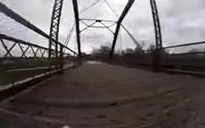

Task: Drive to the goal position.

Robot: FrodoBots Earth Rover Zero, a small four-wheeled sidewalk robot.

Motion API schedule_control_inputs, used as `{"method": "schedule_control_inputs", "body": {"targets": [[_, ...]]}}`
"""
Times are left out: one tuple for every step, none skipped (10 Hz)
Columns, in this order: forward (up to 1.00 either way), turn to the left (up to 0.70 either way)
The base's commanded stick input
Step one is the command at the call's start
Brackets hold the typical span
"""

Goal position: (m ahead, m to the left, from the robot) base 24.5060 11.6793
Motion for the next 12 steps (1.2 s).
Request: {"method": "schedule_control_inputs", "body": {"targets": [[1.0, 0.0], [1.0, 0.0], [1.0, 0.0], [1.0, 0.0], [1.0, 0.0], [1.0, 0.0], [1.0, 0.0], [1.0, 0.0], [1.0, 0.0], [1.0, 0.0], [1.0, 0.0], [1.0, 0.0]]}}
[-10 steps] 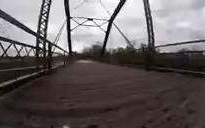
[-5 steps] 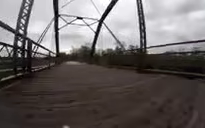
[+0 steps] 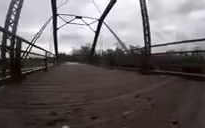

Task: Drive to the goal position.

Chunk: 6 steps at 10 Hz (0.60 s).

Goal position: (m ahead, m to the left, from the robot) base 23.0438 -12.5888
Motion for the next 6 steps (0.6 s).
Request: {"method": "schedule_control_inputs", "body": {"targets": [[1.0, 0.0], [1.0, 0.0], [1.0, 0.0], [1.0, 0.0], [1.0, 0.0], [1.0, 0.0]]}}
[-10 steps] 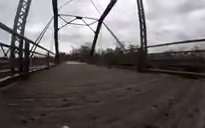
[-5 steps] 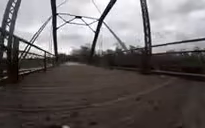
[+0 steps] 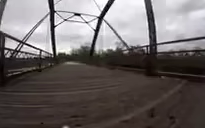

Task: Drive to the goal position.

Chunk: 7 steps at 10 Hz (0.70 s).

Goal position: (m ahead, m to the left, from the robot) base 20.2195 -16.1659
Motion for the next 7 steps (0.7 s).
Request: {"method": "schedule_control_inputs", "body": {"targets": [[1.0, 0.0], [1.0, 0.0], [1.0, 0.0], [1.0, 0.0], [1.0, 0.0], [1.0, 0.0], [1.0, 0.0]]}}
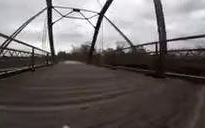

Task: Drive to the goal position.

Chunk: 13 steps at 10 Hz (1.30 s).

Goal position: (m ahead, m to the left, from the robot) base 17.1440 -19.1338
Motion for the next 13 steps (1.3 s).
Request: {"method": "schedule_control_inputs", "body": {"targets": [[1.0, 0.0], [1.0, 0.0], [1.0, 0.0], [1.0, 0.0], [1.0, 0.0], [1.0, 0.0], [1.0, 0.0], [1.0, 0.0], [0.0, 0.0], [0.0, 0.0], [0.0, 0.0], [0.0, 0.0], [0.0, 0.0]]}}
